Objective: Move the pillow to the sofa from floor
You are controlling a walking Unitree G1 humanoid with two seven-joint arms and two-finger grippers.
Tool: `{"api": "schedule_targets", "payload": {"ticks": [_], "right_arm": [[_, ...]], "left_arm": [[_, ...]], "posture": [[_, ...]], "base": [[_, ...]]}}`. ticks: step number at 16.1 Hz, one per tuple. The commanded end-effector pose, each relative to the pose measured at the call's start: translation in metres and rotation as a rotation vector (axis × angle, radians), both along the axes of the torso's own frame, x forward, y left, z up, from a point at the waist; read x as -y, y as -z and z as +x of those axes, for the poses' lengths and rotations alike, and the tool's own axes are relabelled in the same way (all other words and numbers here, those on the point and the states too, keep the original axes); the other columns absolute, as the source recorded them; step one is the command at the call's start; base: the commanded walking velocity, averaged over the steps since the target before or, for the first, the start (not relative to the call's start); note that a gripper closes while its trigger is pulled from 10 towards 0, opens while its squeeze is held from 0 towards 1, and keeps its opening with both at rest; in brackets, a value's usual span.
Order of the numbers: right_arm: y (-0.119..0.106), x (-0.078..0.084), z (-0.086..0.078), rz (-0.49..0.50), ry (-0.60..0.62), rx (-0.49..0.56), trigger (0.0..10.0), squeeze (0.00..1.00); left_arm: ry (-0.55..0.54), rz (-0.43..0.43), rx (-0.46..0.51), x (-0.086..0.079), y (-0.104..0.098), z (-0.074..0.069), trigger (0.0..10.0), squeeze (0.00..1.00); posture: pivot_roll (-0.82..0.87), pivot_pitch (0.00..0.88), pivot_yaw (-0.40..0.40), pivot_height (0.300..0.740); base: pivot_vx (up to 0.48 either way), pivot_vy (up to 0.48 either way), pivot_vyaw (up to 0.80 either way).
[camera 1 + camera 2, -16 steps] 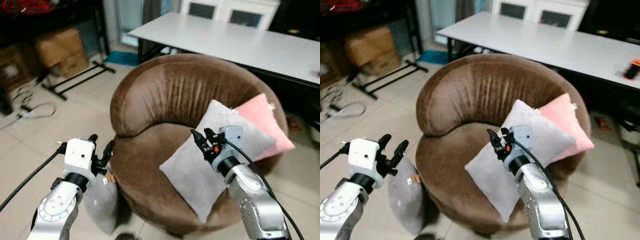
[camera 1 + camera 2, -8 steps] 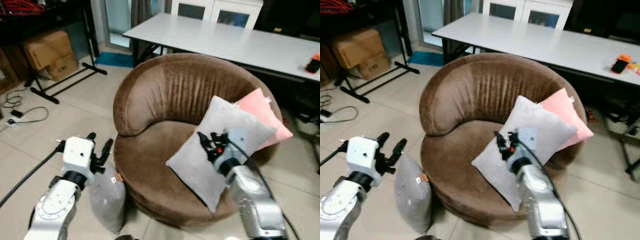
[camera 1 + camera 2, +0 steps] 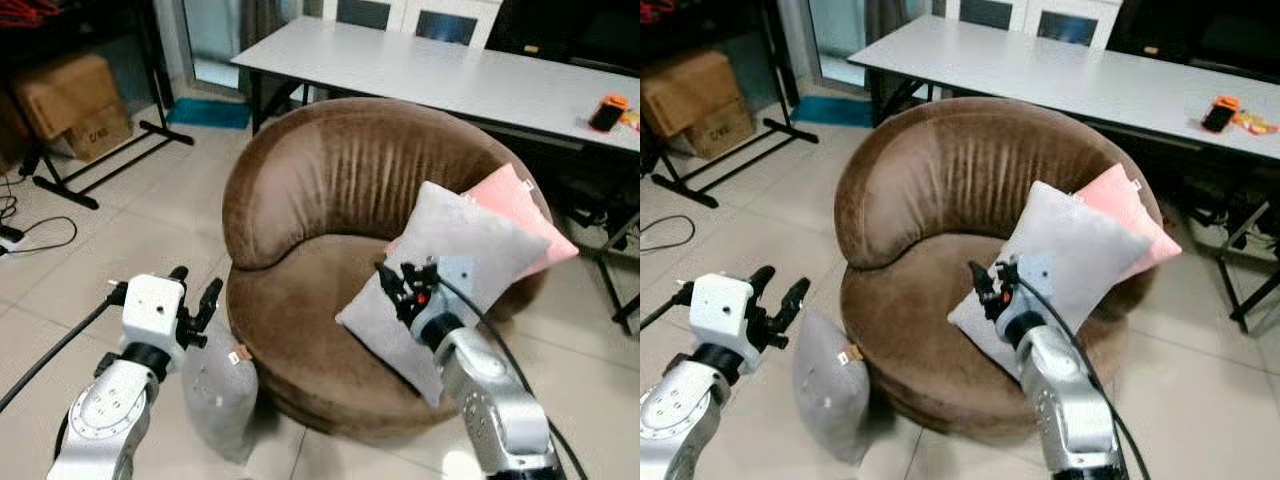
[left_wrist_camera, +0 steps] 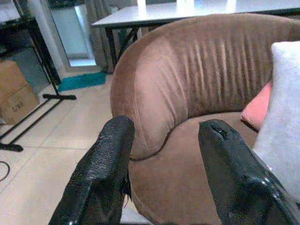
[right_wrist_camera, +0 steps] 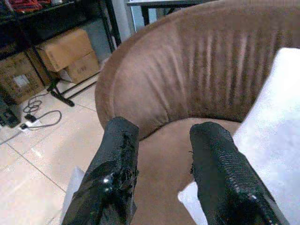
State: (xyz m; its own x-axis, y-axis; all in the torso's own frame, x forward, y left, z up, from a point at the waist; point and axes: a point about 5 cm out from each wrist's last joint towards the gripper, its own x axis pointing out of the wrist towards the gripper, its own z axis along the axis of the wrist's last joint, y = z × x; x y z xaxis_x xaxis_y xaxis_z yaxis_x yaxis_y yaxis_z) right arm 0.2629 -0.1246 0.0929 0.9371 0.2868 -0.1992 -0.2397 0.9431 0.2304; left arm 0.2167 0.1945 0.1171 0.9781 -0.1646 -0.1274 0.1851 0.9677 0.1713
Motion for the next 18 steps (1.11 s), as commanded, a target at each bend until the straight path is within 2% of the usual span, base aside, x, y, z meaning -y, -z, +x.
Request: {"api": "schedule_targets", "payload": {"ticks": [1, 7, 11, 18], "right_arm": [[0.0014, 0.0035, 0.0004, -0.01, 0.013, -0.01, 10.0, 0.0], [0.002, 0.0017, 0.0016, 0.003, 0.004, -0.016, 10.0, 0.0], [0.0004, -0.003, 0.0032, 0.028, -0.029, -0.015, 10.0, 0.0], [-0.0017, -0.0065, 0.0058, 0.04, -0.058, -0.01, 10.0, 0.0]], "left_arm": [[0.003, 0.003, -0.003, -0.0001, -0.0005, -0.0007, 10.0, 0.0], [0.002, 0.004, -0.002, -0.0012, -0.0004, -0.0004, 10.0, 0.0], [0.003, 0.016, 0.017, -0.0016, -0.0033, 0.0019, 10.0, 0.0], [-0.007, 0.004, 0.027, -0.0047, -0.0055, 0.0053, 10.0, 0.0]], "posture": [[0.06, 0.0, -0.038, 0.74], [0.06, 0.0, -0.038, 0.74], [0.06, 0.0, -0.035, 0.74], [0.06, 0.0, -0.034, 0.74]], "base": [[0.0, 0.322, 0.0], [0.0, 0.325, 0.0], [0.0, 0.0, 0.0], [0.0, 0.0, 0.79]]}}
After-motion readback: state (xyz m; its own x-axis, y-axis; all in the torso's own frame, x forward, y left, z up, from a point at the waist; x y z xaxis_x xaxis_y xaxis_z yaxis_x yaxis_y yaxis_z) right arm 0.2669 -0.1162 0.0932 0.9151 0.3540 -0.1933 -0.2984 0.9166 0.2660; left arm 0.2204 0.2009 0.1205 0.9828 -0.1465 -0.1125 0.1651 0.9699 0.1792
